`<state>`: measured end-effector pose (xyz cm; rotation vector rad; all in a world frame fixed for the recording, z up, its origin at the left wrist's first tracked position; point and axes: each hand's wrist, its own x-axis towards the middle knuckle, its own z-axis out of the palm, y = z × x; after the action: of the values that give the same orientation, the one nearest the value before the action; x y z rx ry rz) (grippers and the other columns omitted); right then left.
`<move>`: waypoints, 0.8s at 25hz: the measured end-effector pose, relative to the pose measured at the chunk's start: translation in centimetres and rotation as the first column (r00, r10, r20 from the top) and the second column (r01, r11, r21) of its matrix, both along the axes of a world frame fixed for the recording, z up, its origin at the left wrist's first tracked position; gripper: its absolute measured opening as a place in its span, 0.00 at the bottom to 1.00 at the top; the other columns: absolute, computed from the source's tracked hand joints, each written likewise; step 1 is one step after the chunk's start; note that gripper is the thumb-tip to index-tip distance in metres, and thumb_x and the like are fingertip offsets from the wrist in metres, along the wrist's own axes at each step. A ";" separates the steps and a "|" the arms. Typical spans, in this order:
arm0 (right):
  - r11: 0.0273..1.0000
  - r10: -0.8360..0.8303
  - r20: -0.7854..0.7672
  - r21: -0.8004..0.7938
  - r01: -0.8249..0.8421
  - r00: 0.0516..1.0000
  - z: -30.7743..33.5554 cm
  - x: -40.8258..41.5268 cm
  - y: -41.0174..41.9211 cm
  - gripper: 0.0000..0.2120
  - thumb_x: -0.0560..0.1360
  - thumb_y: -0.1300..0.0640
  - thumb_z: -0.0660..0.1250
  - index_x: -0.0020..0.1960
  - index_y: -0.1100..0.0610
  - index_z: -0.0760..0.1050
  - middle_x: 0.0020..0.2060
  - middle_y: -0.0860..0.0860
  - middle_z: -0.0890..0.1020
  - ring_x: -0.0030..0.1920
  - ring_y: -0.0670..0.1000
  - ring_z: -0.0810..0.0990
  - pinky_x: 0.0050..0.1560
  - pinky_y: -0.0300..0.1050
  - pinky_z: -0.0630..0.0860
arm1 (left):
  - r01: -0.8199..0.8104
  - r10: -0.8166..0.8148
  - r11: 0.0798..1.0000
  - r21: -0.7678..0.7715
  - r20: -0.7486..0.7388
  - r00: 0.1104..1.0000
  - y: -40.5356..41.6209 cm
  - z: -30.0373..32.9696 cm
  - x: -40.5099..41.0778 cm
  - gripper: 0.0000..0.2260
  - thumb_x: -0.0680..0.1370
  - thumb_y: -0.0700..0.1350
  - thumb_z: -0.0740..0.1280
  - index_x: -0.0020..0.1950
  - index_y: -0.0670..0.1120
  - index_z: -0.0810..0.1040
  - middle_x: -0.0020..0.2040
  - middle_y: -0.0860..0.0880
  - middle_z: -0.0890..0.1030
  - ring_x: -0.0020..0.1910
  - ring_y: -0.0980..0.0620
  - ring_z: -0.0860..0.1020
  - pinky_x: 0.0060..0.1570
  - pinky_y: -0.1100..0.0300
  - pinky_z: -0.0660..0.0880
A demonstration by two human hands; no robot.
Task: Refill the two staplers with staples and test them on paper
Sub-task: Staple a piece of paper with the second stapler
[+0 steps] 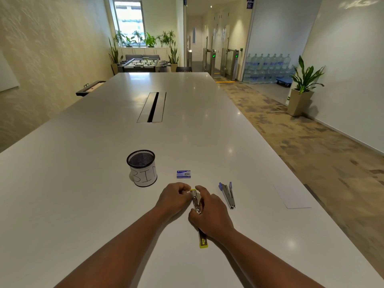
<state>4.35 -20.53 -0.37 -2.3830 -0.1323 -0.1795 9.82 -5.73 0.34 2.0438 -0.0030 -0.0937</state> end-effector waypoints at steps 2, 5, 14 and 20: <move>0.999 0.013 -0.002 0.040 -0.012 1.000 0.1 -0.1 -0.3 0.34 0.64 0.48 0.62 0.71 0.41 0.63 0.36 0.46 0.76 0.40 0.46 0.76 0.38 0.44 0.75 | -0.001 -0.002 0.997 0.081 0.043 0.999 -0.1 -0.1 -0.3 0.07 0.74 0.51 0.73 0.51 0.52 0.84 0.46 0.50 0.86 0.50 0.49 0.84 0.55 0.51 0.81; 0.990 0.023 0.019 0.141 -0.025 1.000 0.2 -0.3 -0.6 0.32 0.67 0.48 0.63 0.71 0.43 0.66 0.31 0.44 0.75 0.35 0.43 0.76 0.38 0.39 0.74 | -0.004 -0.003 0.992 0.126 0.050 0.999 -0.4 0.0 -0.5 0.14 0.76 0.54 0.73 0.56 0.47 0.84 0.47 0.50 0.86 0.50 0.50 0.83 0.56 0.51 0.80; 0.987 0.043 0.107 0.151 -0.059 0.993 0.2 -0.7 -0.6 0.23 0.71 0.47 0.68 0.65 0.43 0.69 0.32 0.45 0.76 0.37 0.47 0.76 0.40 0.46 0.77 | -0.093 0.024 0.891 -0.444 -0.158 0.987 -0.6 0.4 -1.4 0.11 0.72 0.33 0.71 0.52 0.43 0.79 0.42 0.39 0.81 0.35 0.48 0.81 0.35 0.54 0.80; 0.983 0.027 0.101 0.175 -0.044 0.995 0.2 -0.9 -0.7 0.19 0.71 0.44 0.68 0.61 0.43 0.73 0.37 0.42 0.80 0.38 0.45 0.79 0.40 0.44 0.77 | -0.196 0.184 0.803 -0.563 -0.078 0.980 -0.4 -0.4 -2.0 0.13 0.76 0.34 0.70 0.57 0.48 0.78 0.39 0.39 0.84 0.37 0.45 0.79 0.41 0.49 0.77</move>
<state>3.47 -21.20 -0.15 -2.1932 -0.1971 -0.2800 7.78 -6.10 -0.09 1.4286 0.1694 0.0152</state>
